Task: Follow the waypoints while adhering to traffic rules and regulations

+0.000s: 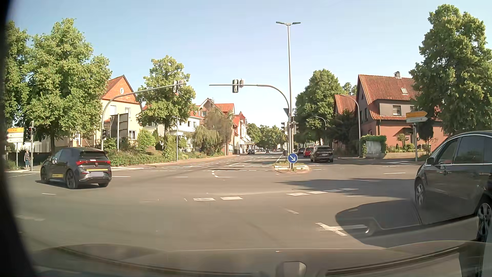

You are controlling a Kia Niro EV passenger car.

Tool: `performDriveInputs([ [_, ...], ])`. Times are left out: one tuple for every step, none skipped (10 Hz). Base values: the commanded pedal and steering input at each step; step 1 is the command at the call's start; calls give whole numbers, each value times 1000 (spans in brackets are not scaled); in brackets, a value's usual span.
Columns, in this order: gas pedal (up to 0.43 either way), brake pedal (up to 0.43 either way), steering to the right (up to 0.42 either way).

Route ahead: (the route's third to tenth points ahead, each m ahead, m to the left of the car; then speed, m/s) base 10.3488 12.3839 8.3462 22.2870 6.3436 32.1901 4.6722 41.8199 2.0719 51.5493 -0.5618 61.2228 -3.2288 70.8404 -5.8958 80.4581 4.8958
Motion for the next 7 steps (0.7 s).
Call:
performDriveInputs([
  [157,6,-180],
  [157,6,-181],
  [197,6,-182],
  [197,6,-186],
  [197,6,-193],
  [197,6,-198],
  [197,6,-207],
])
